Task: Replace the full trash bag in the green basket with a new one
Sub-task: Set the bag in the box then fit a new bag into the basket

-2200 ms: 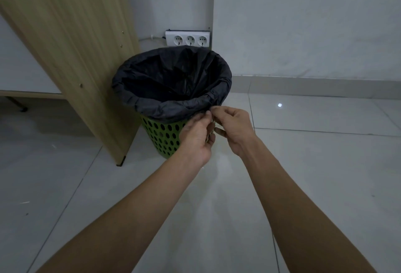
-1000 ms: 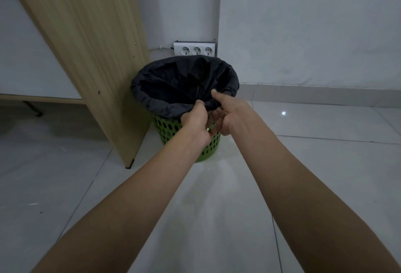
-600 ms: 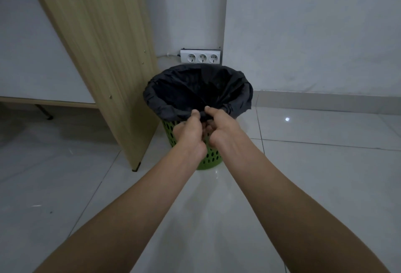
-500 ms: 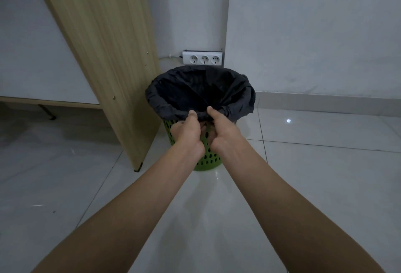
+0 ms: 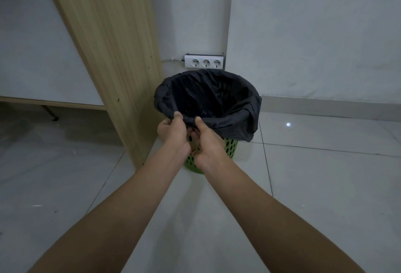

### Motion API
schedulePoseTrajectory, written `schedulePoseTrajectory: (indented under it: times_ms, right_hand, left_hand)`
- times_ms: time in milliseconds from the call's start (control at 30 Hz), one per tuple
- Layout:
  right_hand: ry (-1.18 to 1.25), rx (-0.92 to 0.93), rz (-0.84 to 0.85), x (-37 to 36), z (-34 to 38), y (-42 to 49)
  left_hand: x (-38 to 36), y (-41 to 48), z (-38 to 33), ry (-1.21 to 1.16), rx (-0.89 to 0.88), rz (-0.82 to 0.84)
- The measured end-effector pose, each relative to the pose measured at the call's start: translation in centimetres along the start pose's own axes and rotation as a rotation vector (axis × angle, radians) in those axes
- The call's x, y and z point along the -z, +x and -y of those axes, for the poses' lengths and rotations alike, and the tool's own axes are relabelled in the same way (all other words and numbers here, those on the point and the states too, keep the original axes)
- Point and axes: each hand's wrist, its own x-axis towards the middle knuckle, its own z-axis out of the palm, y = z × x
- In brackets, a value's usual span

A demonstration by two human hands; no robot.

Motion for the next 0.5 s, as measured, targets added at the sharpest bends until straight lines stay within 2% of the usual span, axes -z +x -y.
schedulePoseTrajectory:
  times_ms: [100,167,300,367,433,500]
  right_hand:
    - [-0.176,0.058,0.026,0.9,-0.2,-0.2]
    - [-0.258,0.124,-0.078,1.8,-0.4,-0.2]
    - [-0.226,0.297,-0.346,3.5,0.3,0.7]
    - [-0.166,0.421,-0.409,4.2,1.5,1.2]
    - [-0.075,0.471,-0.412,5.2,2.5,1.8]
    - [-0.051,0.462,-0.298,6.0,2.9,2.0]
  left_hand:
    - [-0.2,0.7,-0.8,-0.059,0.025,-0.017]
    - [-0.2,1.0,-1.5,-0.091,0.041,-0.023]
    - [-0.1,1.9,-3.0,-0.082,0.075,-0.021]
    - [-0.1,2.3,-3.8,-0.061,0.078,-0.015]
    - [-0.1,2.6,-4.2,-0.036,0.067,-0.002]
    - [0.0,2.6,-4.1,-0.017,0.06,0.014]
